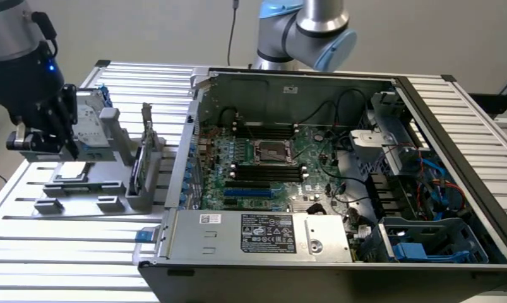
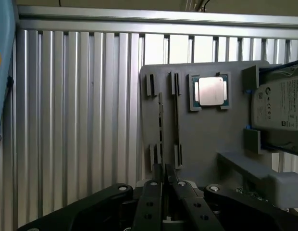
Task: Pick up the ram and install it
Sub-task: 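Pick up the ram and move it above insertion slot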
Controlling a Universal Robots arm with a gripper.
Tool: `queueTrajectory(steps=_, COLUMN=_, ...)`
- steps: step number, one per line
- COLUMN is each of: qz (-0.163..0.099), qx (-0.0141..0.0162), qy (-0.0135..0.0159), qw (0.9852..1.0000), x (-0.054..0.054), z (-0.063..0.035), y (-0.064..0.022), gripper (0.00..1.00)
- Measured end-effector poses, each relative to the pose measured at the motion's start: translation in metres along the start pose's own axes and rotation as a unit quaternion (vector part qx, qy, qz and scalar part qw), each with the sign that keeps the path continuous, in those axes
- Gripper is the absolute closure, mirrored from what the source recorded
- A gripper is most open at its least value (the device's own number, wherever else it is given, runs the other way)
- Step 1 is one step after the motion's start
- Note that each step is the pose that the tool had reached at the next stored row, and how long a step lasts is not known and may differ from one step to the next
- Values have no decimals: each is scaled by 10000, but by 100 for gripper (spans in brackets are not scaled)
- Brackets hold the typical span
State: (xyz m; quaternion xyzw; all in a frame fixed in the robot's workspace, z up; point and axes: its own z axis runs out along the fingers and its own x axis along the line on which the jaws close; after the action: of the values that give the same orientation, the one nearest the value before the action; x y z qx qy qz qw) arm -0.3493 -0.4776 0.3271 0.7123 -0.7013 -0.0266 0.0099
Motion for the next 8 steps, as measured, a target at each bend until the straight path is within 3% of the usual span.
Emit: queueTrajectory(steps=8, qz=0, qx=-1, qy=1, qw=10000, x=-19, z=-381, y=-314, gripper=86)
